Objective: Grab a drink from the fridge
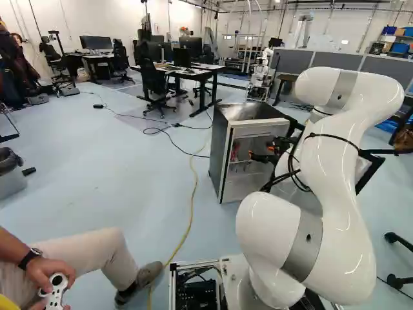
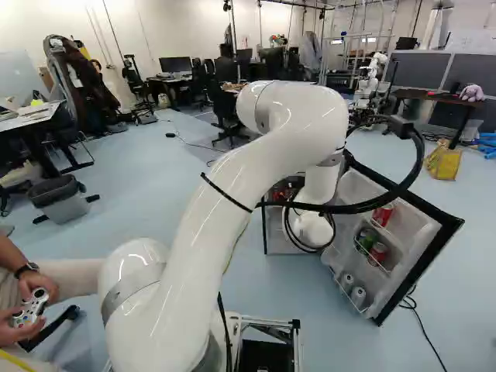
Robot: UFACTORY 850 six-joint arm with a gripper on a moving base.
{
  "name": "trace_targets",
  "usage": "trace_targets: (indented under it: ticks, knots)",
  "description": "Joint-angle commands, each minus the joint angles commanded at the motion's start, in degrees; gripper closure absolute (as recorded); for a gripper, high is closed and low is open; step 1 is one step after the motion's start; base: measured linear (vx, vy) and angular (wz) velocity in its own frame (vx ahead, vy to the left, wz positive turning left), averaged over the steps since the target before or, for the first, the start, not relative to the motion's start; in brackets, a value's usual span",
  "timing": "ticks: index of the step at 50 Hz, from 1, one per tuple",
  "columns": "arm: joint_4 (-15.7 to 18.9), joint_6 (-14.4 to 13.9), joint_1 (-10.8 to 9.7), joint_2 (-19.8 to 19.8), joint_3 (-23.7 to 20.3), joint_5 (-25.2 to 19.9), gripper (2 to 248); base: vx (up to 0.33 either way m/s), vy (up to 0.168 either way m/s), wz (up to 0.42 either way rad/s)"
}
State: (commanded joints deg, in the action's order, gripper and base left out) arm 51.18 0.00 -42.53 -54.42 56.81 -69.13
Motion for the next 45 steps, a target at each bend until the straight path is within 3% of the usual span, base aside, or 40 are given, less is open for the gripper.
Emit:
trace_targets:
  ticks: [13, 45]
  knots:
    - [-0.3, 0.0, 0.3, -2.5, 1.5, 3.7, 3, 0.0, 0.0, 0.0]
    - [-0.3, 0.0, 2.2, -10.5, 9.3, 4.0, 3, 0.0, 0.0, 0.0]
